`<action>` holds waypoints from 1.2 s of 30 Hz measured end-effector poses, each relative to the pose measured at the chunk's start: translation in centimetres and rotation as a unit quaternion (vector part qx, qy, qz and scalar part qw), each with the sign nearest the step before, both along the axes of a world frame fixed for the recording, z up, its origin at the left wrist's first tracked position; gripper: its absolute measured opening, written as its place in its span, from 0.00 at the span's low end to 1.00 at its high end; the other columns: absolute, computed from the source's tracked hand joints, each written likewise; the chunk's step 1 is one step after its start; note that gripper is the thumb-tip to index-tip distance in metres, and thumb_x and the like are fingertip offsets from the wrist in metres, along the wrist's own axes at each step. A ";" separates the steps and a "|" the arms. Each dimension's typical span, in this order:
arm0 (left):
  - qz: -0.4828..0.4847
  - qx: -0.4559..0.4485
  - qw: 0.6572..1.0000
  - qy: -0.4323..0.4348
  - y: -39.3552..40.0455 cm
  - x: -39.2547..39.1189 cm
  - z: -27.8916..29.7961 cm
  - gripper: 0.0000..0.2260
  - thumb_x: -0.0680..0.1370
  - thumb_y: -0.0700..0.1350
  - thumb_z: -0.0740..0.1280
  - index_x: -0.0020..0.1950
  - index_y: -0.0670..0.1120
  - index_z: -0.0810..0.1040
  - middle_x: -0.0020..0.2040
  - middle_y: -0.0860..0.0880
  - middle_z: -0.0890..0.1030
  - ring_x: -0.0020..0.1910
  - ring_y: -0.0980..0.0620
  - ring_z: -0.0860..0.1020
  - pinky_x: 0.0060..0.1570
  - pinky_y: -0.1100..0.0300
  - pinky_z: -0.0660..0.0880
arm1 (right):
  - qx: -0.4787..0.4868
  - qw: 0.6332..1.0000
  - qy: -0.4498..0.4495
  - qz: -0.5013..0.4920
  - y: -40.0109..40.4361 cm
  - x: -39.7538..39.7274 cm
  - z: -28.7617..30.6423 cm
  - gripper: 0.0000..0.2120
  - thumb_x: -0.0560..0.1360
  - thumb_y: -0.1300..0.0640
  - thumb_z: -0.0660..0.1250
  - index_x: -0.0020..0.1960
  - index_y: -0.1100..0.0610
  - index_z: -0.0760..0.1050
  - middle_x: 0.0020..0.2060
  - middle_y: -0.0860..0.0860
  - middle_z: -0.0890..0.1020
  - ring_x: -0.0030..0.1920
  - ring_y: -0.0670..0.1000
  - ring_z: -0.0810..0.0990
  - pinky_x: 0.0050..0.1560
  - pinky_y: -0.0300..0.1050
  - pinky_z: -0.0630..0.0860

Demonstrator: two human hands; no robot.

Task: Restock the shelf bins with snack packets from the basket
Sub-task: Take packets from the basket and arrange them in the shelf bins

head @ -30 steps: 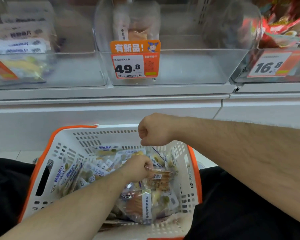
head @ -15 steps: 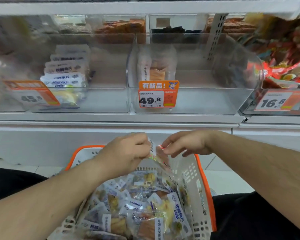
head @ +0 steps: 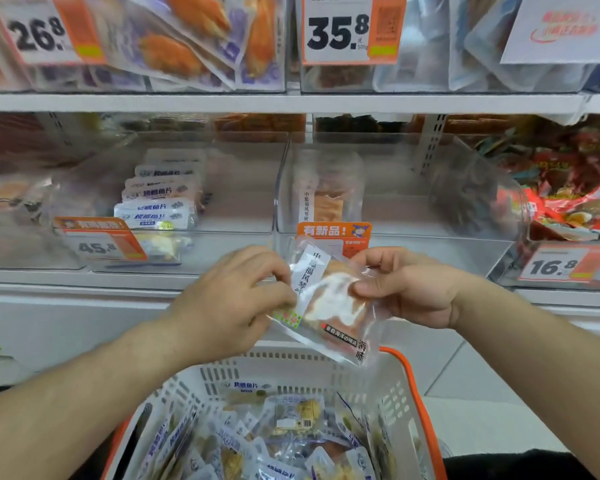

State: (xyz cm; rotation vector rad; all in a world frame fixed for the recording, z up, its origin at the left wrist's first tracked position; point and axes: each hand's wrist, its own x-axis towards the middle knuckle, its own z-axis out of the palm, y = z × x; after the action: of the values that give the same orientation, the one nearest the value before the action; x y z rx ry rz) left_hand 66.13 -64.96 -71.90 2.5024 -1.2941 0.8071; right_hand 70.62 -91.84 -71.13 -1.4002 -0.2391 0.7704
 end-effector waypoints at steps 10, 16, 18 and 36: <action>0.120 -0.085 0.923 0.356 -2.4 2.4 9.3 0.21 0.68 0.58 0.74 0.58 0.67 0.71 0.49 0.66 0.80 0.46 0.68 0.77 0.44 0.72 0.71 | -0.076 0.949 -0.284 -0.116 1.5 -0.5 4.0 0.12 0.67 0.75 0.73 0.41 0.60 0.81 0.36 0.58 0.81 0.36 0.56 0.77 0.38 0.49 0.76; 0.159 -0.113 0.942 0.274 -4.9 5.4 11.6 0.07 0.72 0.46 0.77 0.41 0.56 0.81 0.27 0.62 0.77 0.28 0.68 0.73 0.31 0.71 0.65 | -0.079 0.890 -0.346 -0.287 1.0 -0.3 5.2 0.15 0.68 0.68 0.76 0.50 0.53 0.81 0.37 0.48 0.84 0.40 0.47 0.81 0.49 0.49 0.82; 0.151 -0.172 0.940 0.254 -5.2 7.1 12.2 0.07 0.71 0.45 0.77 0.40 0.55 0.81 0.33 0.61 0.79 0.30 0.70 0.73 0.36 0.68 0.68 | -0.056 0.867 -0.335 -0.365 0.4 0.5 5.4 0.19 0.69 0.66 0.76 0.57 0.54 0.77 0.41 0.50 0.83 0.41 0.46 0.82 0.48 0.44 0.81; 0.274 -0.194 0.914 0.229 -5.4 14.7 9.0 0.08 0.72 0.48 0.76 0.39 0.57 0.77 0.45 0.53 0.82 0.49 0.51 0.78 0.47 0.60 0.71 | -0.463 0.873 -0.123 -0.087 -1.3 11.5 4.3 0.13 0.76 0.56 0.72 0.56 0.62 0.78 0.51 0.56 0.82 0.42 0.54 0.84 0.39 0.44 0.81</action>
State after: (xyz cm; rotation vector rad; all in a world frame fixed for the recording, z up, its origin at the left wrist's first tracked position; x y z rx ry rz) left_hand 80.79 -70.34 -62.92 2.5081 -0.2450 0.4532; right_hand 82.12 -93.09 -66.81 -2.4021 0.0948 0.5578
